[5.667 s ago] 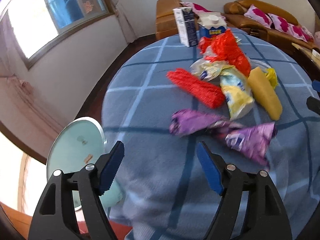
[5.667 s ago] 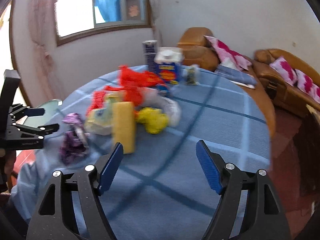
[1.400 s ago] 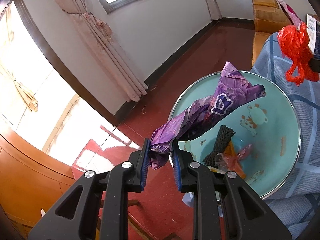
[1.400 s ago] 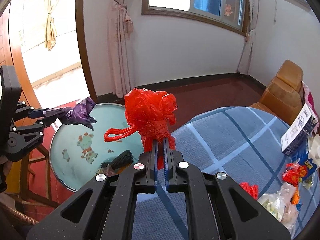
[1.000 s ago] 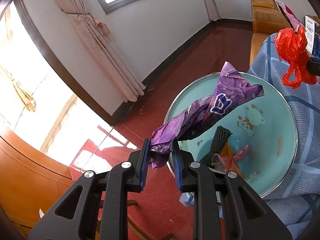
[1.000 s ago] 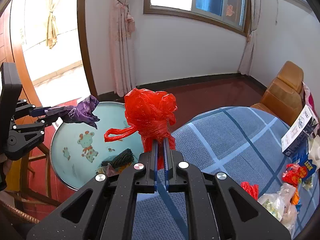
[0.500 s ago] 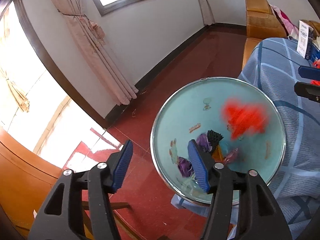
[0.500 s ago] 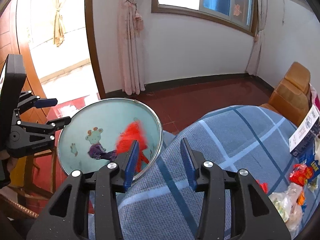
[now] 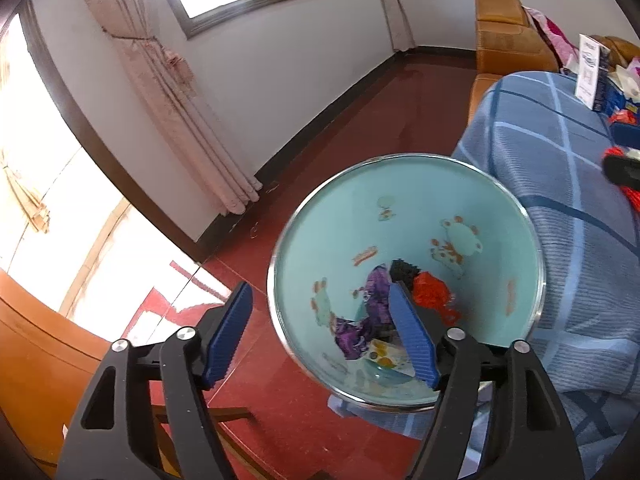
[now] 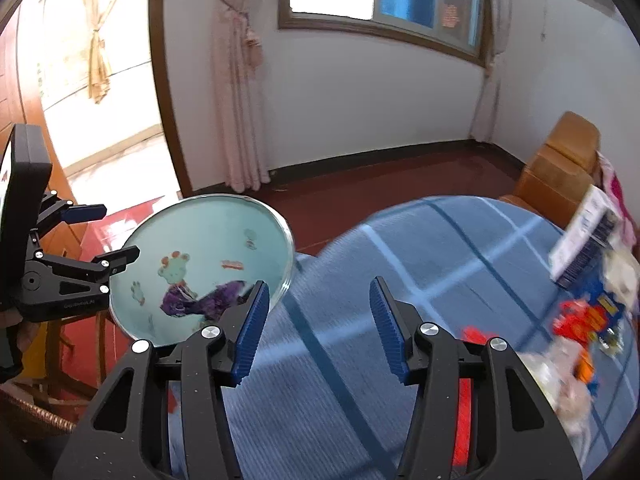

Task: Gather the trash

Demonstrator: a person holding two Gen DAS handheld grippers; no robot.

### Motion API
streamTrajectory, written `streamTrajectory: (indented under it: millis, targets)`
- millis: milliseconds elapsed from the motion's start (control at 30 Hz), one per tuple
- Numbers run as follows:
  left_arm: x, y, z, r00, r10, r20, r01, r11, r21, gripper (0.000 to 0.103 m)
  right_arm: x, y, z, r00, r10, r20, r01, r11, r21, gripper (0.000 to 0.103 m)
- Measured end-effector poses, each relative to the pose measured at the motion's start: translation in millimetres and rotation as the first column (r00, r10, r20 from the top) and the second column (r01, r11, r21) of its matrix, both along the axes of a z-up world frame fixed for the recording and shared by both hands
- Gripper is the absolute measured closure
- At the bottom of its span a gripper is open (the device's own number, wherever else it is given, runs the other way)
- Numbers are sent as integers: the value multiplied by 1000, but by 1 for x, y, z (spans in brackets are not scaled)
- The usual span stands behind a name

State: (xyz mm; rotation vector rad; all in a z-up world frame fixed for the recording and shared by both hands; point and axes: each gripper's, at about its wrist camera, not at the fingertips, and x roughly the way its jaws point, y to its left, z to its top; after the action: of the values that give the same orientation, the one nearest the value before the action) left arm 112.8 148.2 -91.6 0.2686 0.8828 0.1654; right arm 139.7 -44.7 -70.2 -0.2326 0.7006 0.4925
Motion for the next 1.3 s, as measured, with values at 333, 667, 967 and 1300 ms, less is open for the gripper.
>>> streamTrajectory:
  millis: [333, 667, 967, 1300]
  targets:
    - [-15, -84, -1, 982, -189, 13, 189, 981, -29, 29, -63, -155, 13, 944, -327, 37, 326, 945, 25, 42]
    - [-30, -189, 8, 928, -368, 56, 371, 927, -61, 29, -129, -262, -15, 822, -568, 27, 566, 822, 69, 40]
    - [-12, -254, 4, 912, -407, 55, 410, 906, -104, 29, -150, -282, -33, 791, -612, 11, 605, 785, 136, 36]
    - [8, -274, -26, 897, -440, -48, 425, 885, -189, 74, -153, -283, -40, 792, -610, 3, 601, 782, 165, 35]
